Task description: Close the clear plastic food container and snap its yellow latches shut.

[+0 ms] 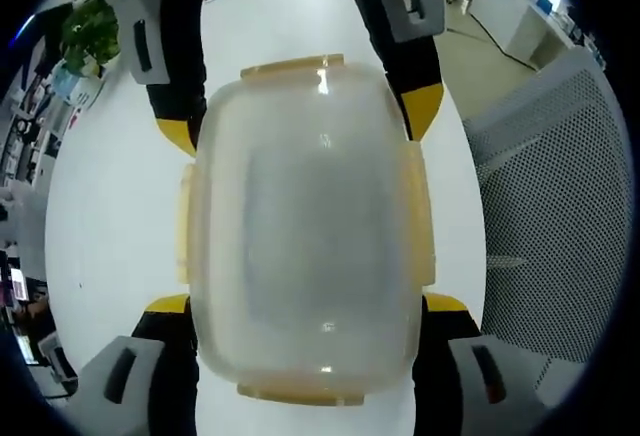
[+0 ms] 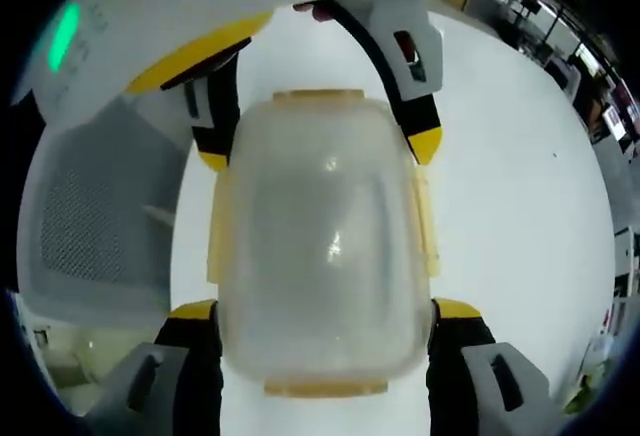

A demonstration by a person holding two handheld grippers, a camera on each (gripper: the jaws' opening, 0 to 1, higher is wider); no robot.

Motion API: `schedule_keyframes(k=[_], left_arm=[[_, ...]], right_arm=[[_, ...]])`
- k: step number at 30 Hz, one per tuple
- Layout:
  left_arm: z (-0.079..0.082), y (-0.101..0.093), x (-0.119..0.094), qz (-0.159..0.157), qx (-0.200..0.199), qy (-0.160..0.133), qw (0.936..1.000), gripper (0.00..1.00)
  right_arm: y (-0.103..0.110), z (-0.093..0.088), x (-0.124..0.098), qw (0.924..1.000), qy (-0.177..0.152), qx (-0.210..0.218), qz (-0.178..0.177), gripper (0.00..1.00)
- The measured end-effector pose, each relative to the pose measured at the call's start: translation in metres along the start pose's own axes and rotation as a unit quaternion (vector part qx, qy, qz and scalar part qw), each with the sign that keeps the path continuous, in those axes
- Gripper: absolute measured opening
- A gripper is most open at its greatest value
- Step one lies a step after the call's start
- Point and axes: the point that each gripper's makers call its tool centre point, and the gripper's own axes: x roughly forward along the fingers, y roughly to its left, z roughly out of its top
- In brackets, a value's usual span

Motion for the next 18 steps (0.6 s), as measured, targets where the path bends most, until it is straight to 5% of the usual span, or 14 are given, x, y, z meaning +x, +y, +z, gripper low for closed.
schedule_keyframes(k=[18], left_arm=[[-0.022,0.001,-0.004,0.000,0.010,0.018,0.9998,0.90]], right_arm=[[-0.001,0.020,0.006,0.9999,-0.009,0.005,0.002,0.85]])
